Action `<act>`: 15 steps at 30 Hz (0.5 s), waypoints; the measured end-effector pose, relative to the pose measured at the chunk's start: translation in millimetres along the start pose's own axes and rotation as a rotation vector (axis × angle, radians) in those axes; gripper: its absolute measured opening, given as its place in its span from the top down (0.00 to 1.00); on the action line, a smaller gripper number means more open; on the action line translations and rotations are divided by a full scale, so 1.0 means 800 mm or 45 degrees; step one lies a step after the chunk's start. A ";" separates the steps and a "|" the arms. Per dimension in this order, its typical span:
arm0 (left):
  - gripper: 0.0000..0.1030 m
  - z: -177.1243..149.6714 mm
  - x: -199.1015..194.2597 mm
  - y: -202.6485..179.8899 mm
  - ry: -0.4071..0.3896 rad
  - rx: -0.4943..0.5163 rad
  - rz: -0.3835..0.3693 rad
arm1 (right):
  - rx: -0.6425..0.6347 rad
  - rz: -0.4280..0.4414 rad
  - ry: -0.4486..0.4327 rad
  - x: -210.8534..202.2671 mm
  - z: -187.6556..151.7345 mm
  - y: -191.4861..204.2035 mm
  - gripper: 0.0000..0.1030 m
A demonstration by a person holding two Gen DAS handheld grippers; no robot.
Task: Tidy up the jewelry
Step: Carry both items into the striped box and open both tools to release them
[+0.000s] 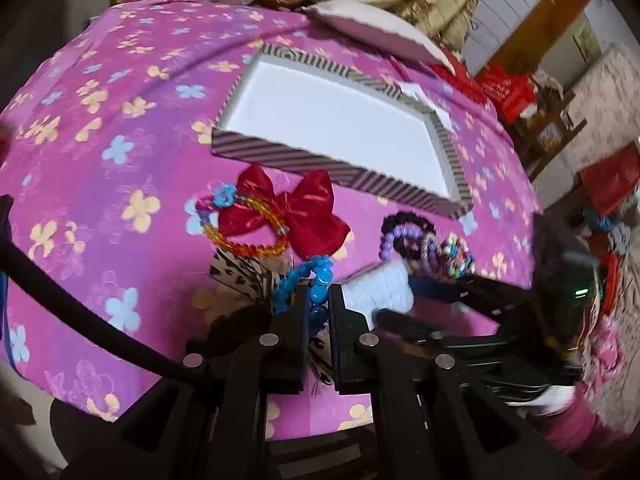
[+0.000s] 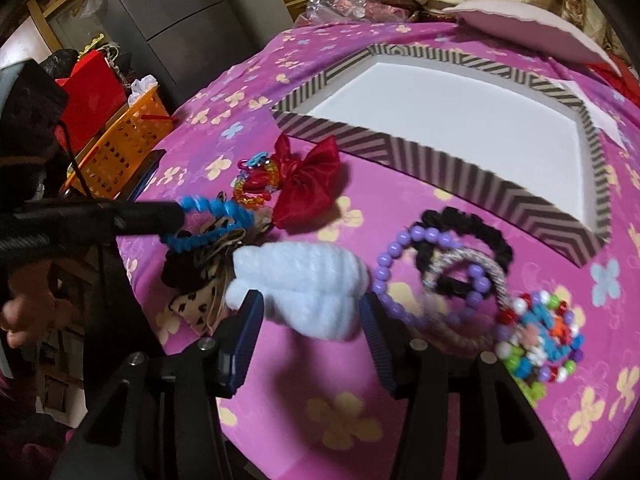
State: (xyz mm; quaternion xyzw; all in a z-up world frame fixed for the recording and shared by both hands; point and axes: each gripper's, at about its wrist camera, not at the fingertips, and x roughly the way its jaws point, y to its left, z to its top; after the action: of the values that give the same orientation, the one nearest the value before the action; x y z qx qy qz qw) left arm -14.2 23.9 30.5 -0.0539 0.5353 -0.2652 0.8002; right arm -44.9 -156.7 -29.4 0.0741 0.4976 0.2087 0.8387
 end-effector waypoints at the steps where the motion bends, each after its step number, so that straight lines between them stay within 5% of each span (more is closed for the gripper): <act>1: 0.72 0.002 -0.004 0.000 -0.010 -0.003 -0.001 | 0.001 -0.005 0.005 0.004 0.001 -0.001 0.53; 7: 0.72 0.019 -0.022 0.007 -0.058 -0.039 0.019 | -0.053 -0.021 -0.050 -0.004 0.005 0.005 0.76; 15: 0.72 0.068 -0.035 0.004 -0.129 -0.053 0.025 | -0.046 -0.051 -0.194 -0.054 0.049 -0.009 0.77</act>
State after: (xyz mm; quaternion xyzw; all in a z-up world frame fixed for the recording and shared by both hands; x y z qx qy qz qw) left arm 26.9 29.3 75.2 -0.0785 0.5000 -0.2431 0.8275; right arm -27.0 -178.5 22.1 0.0647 0.4298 0.1945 0.8793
